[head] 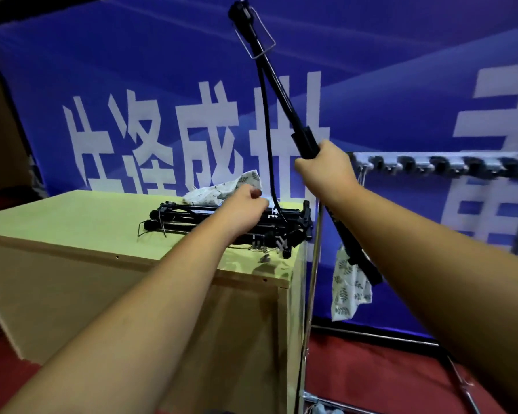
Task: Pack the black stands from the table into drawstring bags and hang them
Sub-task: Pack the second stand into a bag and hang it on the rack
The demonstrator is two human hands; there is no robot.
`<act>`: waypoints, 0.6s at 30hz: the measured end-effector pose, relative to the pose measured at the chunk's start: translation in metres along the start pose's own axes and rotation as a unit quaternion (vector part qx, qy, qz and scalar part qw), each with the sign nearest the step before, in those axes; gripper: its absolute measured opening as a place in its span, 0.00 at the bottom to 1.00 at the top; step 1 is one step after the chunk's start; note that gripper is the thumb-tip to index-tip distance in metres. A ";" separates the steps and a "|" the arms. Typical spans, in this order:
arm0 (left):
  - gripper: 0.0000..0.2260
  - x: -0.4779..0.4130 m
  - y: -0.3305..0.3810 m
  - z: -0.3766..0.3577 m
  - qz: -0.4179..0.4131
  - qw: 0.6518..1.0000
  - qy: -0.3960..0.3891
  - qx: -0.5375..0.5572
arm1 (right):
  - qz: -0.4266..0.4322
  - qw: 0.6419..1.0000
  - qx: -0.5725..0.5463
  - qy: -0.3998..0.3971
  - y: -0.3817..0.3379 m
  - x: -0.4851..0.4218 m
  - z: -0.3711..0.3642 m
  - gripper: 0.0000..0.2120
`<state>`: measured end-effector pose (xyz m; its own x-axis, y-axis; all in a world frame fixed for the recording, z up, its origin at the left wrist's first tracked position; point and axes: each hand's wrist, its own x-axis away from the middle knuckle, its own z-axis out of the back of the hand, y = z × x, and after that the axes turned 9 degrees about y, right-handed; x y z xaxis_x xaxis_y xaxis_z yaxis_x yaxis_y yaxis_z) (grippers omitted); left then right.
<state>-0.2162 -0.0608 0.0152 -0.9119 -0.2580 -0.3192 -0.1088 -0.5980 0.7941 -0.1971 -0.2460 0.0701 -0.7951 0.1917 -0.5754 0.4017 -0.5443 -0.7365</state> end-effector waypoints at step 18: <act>0.09 0.087 0.005 -0.179 -0.046 0.978 -0.052 0.198 | -0.149 0.984 -0.087 0.035 0.178 0.138 0.048 0.15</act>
<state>-0.2251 -0.2222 -0.1017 -0.9244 -0.1263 -0.3598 -0.3171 -0.2692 0.9094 -0.2569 -0.3560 -0.1228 -0.8586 0.3813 -0.3427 0.2318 -0.3074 -0.9229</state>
